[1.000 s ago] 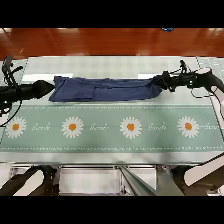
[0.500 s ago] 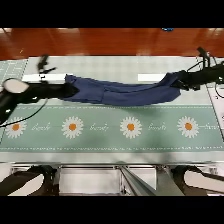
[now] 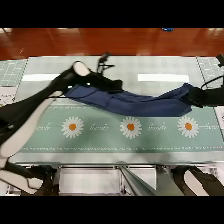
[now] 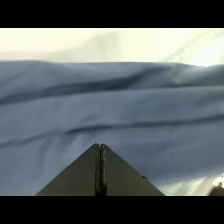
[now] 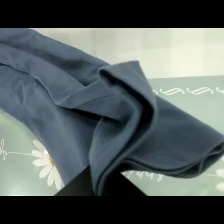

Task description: Fold the shirts.

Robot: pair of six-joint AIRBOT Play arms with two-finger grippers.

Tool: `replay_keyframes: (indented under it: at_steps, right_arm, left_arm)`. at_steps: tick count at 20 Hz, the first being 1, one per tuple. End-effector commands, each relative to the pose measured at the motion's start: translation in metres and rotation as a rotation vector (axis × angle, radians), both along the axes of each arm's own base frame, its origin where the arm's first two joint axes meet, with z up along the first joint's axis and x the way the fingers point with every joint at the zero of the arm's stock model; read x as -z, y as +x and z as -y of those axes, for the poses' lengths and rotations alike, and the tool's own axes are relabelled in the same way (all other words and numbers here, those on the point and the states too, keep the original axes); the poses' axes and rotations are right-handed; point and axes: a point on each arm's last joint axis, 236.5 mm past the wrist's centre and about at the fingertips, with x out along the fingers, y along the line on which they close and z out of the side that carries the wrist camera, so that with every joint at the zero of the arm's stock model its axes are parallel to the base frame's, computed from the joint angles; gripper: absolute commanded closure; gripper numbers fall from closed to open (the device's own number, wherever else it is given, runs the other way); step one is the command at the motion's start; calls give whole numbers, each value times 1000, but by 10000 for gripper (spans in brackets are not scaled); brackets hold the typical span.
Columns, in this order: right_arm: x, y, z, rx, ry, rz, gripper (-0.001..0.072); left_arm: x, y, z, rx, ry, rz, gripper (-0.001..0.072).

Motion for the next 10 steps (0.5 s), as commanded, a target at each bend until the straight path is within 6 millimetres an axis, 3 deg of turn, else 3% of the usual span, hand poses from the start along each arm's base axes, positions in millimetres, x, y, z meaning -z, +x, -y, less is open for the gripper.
replay_keyframes:
  at_steps: [1,4,6,8,10]
  right_arm:
    - [-19,-19,-5,17,-2,52,683]
    - [-31,-22,-17,7,40,86,683]
    - [-36,-21,-24,-5,75,97,683]
    - [-38,-21,-28,-11,91,101,683]
    - [-43,-20,-35,-25,122,119,682]
  left_arm:
    - [31,-47,59,142,9,-162,690]
    - [52,-96,89,240,22,-233,690]
    - [55,-125,108,287,-5,-278,690]
    - [54,-139,117,320,-15,-281,690]
    - [42,-133,114,341,-29,-269,690]
